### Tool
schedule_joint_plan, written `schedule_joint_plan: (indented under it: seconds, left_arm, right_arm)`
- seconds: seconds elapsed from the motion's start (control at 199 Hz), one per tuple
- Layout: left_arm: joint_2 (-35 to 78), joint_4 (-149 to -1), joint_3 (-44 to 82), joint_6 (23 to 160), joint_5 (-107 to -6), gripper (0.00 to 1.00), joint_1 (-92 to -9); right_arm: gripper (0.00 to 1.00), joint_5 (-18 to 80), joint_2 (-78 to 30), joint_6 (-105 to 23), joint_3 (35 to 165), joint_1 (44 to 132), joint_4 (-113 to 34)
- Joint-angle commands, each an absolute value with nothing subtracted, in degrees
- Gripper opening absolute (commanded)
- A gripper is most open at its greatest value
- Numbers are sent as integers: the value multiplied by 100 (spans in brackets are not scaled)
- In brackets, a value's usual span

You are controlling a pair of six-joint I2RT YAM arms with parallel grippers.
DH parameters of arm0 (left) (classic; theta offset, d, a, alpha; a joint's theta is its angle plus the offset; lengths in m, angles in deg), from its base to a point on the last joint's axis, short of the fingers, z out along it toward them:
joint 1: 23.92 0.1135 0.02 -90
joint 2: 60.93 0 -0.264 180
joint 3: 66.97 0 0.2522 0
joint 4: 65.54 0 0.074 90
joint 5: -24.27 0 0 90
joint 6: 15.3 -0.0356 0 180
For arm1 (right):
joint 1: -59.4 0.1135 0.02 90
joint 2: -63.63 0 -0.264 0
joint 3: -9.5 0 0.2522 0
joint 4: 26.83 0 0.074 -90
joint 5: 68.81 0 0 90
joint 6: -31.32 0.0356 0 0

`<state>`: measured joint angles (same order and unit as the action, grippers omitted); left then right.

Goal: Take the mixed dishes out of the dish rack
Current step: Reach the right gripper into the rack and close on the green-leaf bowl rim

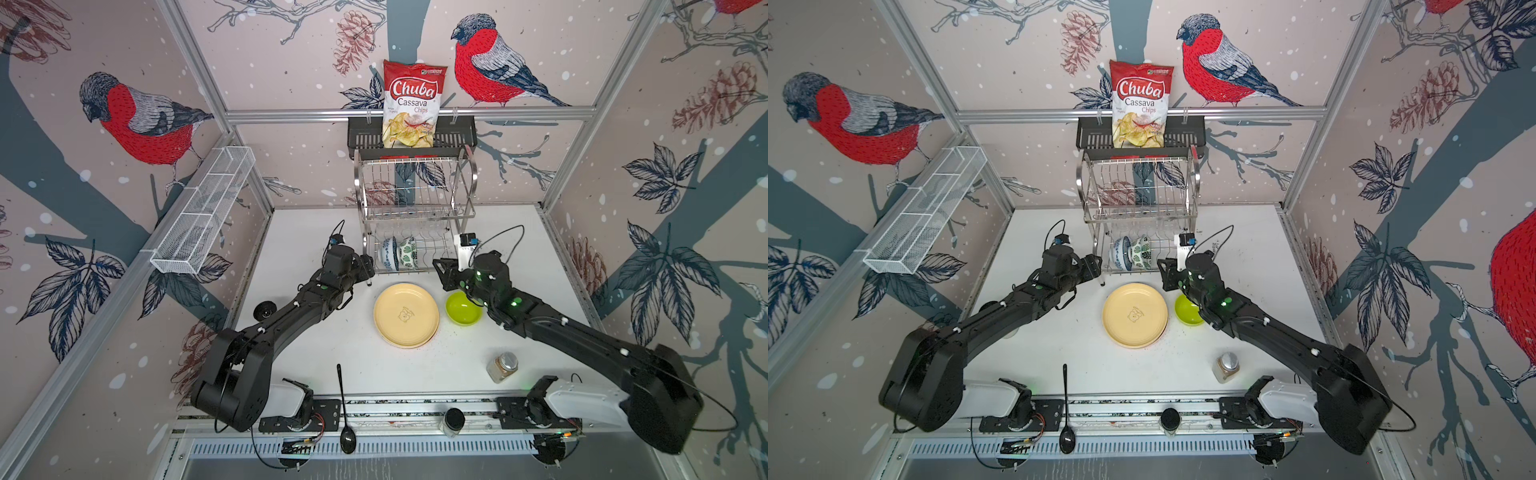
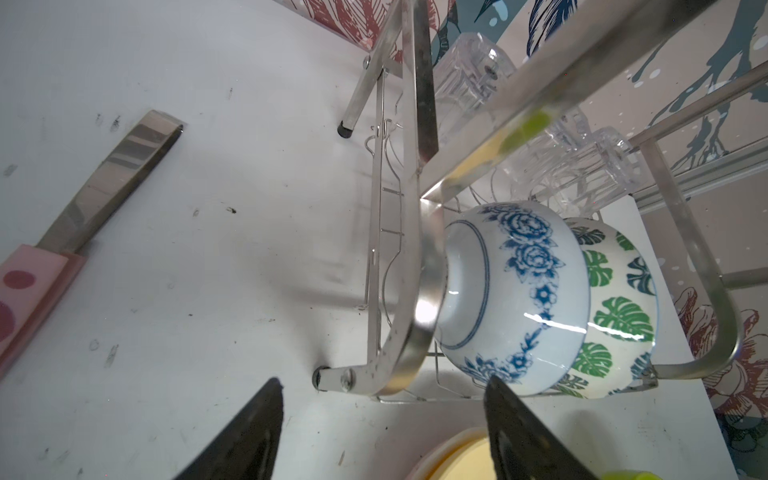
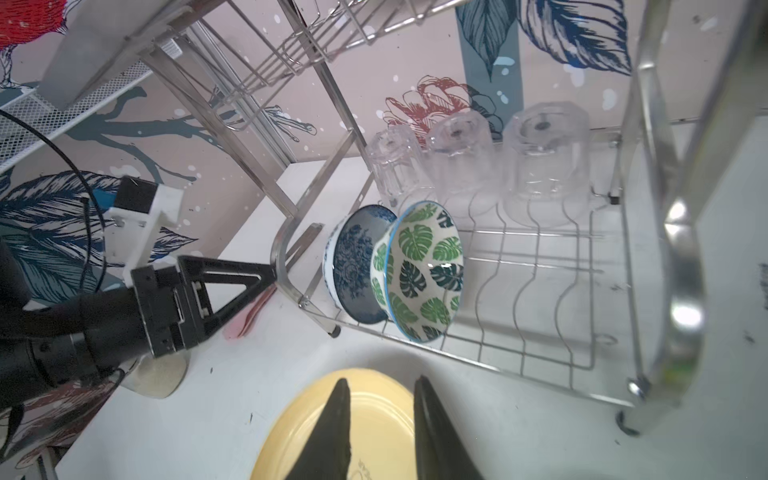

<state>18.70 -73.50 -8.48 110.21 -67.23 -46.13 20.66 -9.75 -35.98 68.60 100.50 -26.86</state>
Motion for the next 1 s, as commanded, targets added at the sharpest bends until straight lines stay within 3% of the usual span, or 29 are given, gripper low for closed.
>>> schedule_joint_plan:
  seconds: [0.0, 0.391, 0.998]
  left_arm:
    - [2035, -7148, -719, 10873, -6658, 69, -4589]
    - [2386, -7579, -399, 10902, -6960, 50, -4563]
    - [2710, -7755, -242, 10882, -6759, 31, -4563]
  right_arm:
    - [30, 2535, -1528, -3860, 7141, 9973, -2278]
    - [29, 3429, -3105, -3789, 7934, 9617, -1682]
    - [29, 4106, -4076, -3716, 8619, 9429, -1500]
